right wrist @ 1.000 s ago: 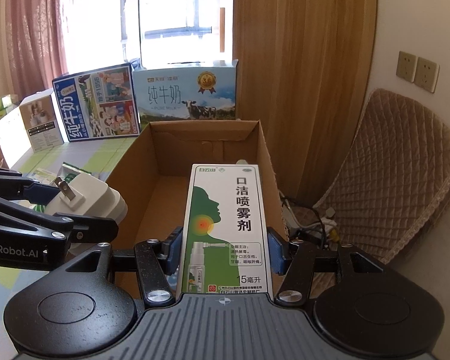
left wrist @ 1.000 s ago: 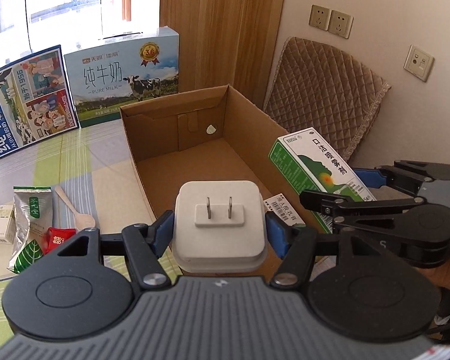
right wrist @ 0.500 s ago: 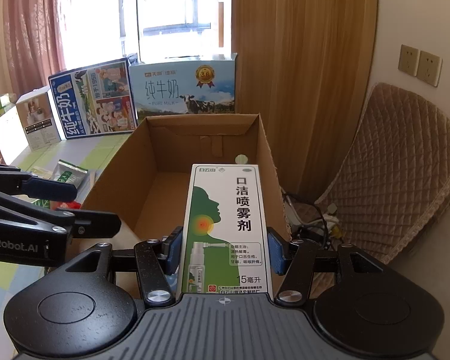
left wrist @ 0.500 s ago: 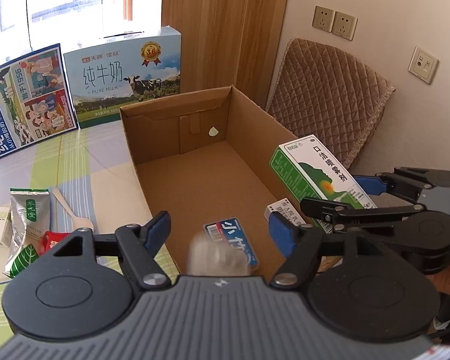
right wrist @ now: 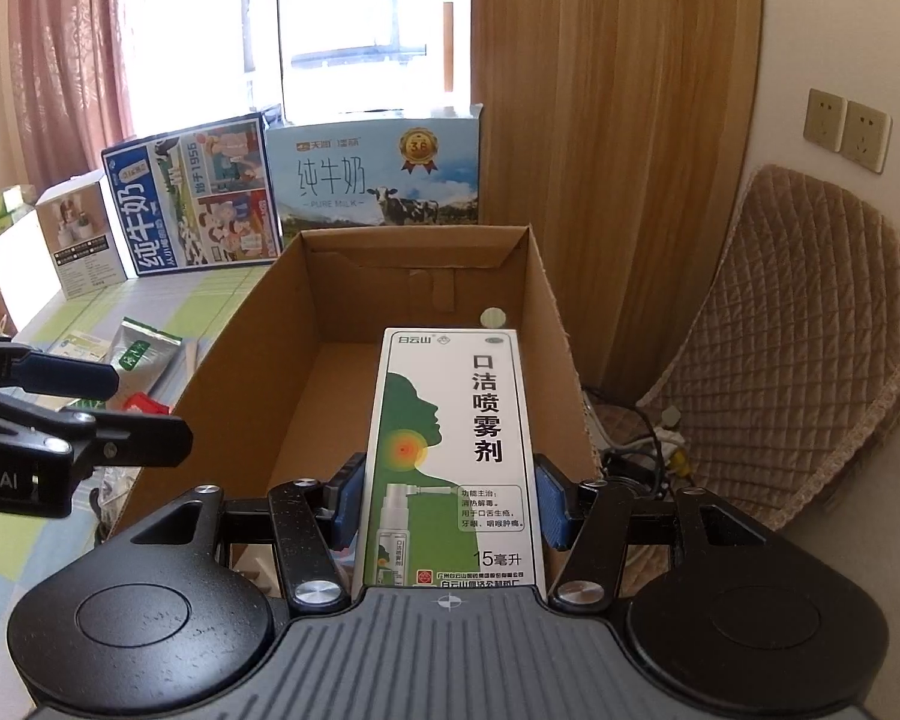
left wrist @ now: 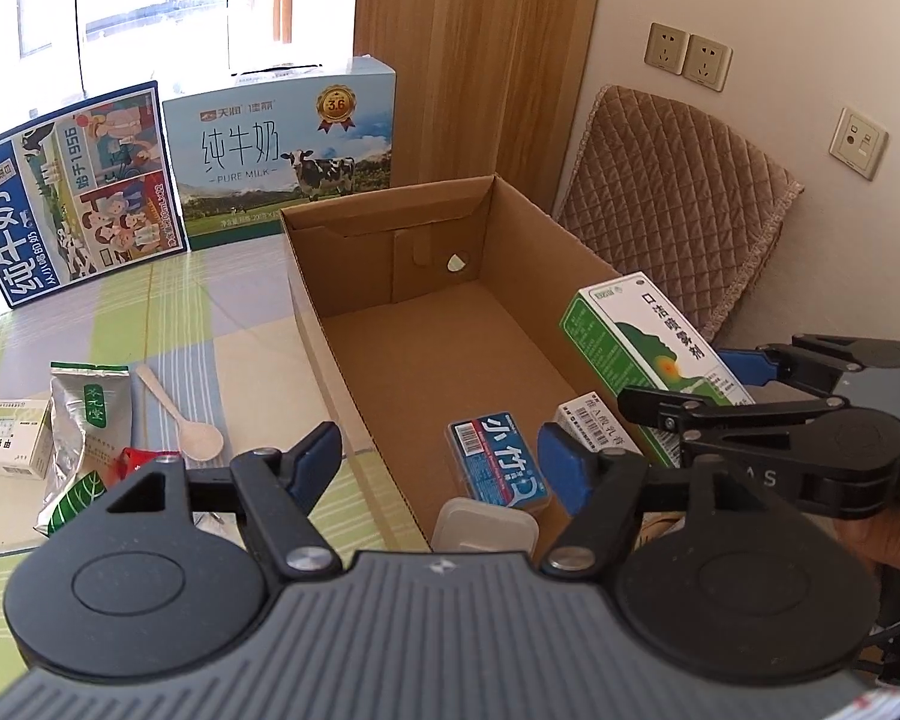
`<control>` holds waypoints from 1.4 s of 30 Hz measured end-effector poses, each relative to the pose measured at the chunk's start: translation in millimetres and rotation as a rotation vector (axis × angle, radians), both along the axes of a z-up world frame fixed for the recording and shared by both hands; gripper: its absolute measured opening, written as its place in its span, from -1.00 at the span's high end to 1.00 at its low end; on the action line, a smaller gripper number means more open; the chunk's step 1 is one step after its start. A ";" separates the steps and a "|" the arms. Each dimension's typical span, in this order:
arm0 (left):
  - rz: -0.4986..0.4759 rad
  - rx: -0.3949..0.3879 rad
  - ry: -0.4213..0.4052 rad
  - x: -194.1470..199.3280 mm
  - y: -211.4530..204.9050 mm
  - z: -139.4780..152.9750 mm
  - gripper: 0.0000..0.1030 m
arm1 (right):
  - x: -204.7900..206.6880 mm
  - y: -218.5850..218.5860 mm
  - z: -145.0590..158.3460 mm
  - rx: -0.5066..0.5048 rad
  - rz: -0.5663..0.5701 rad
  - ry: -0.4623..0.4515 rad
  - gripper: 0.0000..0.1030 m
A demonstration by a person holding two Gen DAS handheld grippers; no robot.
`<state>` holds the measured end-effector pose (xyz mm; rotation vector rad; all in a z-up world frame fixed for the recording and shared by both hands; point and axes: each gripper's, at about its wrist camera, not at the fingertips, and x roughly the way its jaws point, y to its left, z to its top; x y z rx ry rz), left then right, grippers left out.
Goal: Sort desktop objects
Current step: 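Open the left tool to drop the plug while the right tool releases the spray box into the cardboard box, then move both tools back from the cardboard box toward the cable and clear holder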
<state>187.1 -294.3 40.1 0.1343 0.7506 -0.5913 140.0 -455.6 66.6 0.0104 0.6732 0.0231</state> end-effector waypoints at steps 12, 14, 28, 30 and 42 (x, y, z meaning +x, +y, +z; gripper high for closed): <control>0.015 0.003 0.012 -1.8 8.3 -5.4 -0.31 | 6.4 3.6 0.2 0.011 -0.019 -0.019 -0.36; 0.019 0.003 0.013 -1.6 10.9 -5.7 -0.31 | 4.3 2.6 0.3 0.012 -0.024 -0.022 -0.36; 0.053 -0.003 0.016 -18.8 38.9 -2.4 -0.34 | -28.6 2.5 3.7 0.062 -0.062 -0.011 -0.42; 0.063 -0.005 0.019 -22.4 44.4 -2.1 -0.35 | -33.7 7.2 5.3 0.060 -0.053 -0.009 -0.46; 0.108 -0.004 0.031 -53.7 83.6 0.6 -0.39 | -61.2 43.1 13.4 0.060 0.004 0.017 -0.62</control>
